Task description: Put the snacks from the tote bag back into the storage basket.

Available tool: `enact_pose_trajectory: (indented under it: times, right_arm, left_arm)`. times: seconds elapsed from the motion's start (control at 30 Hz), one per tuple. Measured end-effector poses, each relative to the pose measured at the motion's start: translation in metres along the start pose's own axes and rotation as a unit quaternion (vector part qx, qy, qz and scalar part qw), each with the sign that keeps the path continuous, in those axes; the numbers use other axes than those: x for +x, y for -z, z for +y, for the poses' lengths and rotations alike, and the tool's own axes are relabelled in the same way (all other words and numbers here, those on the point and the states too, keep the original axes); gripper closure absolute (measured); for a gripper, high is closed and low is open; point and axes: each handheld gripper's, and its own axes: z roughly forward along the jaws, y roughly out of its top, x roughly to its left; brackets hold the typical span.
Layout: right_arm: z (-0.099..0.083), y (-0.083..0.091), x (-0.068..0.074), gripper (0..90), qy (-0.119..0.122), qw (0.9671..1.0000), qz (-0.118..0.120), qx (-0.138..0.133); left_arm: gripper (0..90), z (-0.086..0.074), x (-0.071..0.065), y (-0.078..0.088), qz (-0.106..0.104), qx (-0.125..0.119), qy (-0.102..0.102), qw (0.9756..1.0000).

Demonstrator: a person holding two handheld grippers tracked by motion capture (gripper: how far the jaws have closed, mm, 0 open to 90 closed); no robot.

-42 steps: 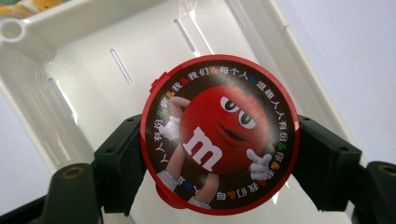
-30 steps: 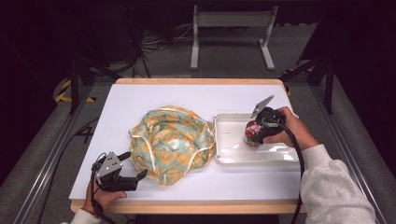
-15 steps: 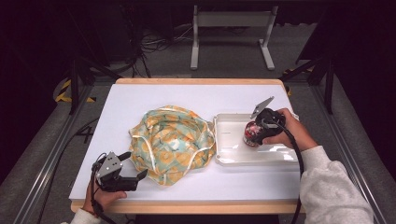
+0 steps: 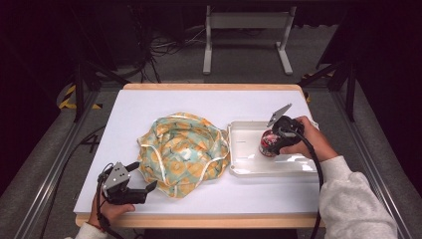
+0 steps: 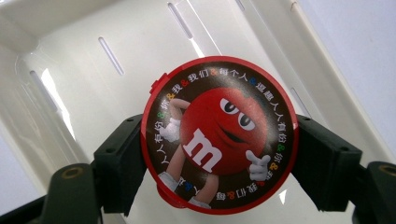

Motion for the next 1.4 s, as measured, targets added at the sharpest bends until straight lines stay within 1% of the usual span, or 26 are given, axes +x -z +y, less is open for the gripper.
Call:
enact_pose_trajectory:
  times: [0.07, 0.1, 0.2, 0.37, 0.57, 0.63, 0.73, 0.8, 0.87, 0.93, 1.13, 1.23, 1.3, 1.4]
  right_arm:
    - [0.000, 0.000, 0.000, 26.0, -0.002, 1.0000, 0.001, -0.002]
    - [0.000, 0.001, 0.000, 26.3, -0.004, 1.0000, -0.003, -0.006]
    - [0.000, 0.001, -0.001, 26.3, -0.008, 0.9999, 0.003, -0.007]
    - [0.000, 0.001, -0.001, 26.3, -0.009, 0.9999, 0.004, -0.006]
    - [-0.001, 0.001, -0.002, 26.1, -0.016, 0.9998, 0.007, -0.006]
    - [-0.001, 0.001, -0.002, 25.9, -0.019, 0.9998, 0.002, -0.004]
    - [-0.001, 0.001, -0.002, 25.3, -0.019, 0.9998, -0.001, -0.006]
    - [-0.002, 0.002, -0.003, 24.9, -0.022, 0.9997, -0.005, -0.011]
    - [-0.002, 0.004, -0.004, 22.6, -0.026, 0.9995, -0.009, -0.016]
    - [-0.002, 0.005, -0.004, 22.3, -0.029, 0.9993, -0.013, -0.022]
    - [-0.002, 0.010, -0.003, 22.6, -0.026, 0.9990, -0.016, -0.032]
    - [-0.002, 0.012, -0.002, 22.7, -0.025, 0.9987, -0.019, -0.039]
    - [-0.002, 0.014, 0.000, 22.6, -0.021, 0.9984, -0.028, -0.045]
    - [-0.003, 0.017, 0.002, 22.5, -0.019, 0.9979, -0.030, -0.054]
  left_arm:
    - [10.3, 0.000, 0.000, 0.000, 0.000, 0.000, 0.000, 1.0000]
    - [10.3, 0.000, 0.000, 0.000, -0.001, 0.000, -0.001, 1.0000]
    - [10.3, 0.000, 0.000, 0.000, -0.001, -0.001, 0.000, 1.0000]
    - [10.3, 0.000, 0.000, 0.000, -0.001, -0.001, 0.000, 1.0000]
    - [10.3, 0.000, 0.000, 0.000, -0.001, -0.003, 0.001, 1.0000]
    - [10.3, 0.000, 0.000, 0.001, -0.002, -0.001, 0.003, 1.0000]
    - [10.3, 0.000, 0.000, 0.000, -0.001, -0.001, 0.000, 1.0000]
    - [10.3, 0.000, 0.000, 0.000, -0.002, -0.001, 0.001, 1.0000]
    - [10.2, 0.000, 0.000, 0.000, -0.001, -0.002, 0.001, 1.0000]
    - [10.0, 0.000, 0.000, 0.000, -0.002, -0.004, 0.006, 1.0000]
    - [9.7, 0.000, 0.000, 0.000, -0.002, -0.004, 0.005, 1.0000]
    - [9.6, 0.001, 0.001, 0.001, -0.002, -0.006, 0.004, 1.0000]
    - [9.6, 0.001, 0.001, 0.001, 0.000, -0.006, 0.004, 1.0000]
    - [9.6, 0.001, 0.001, 0.001, -0.001, -0.005, 0.003, 1.0000]
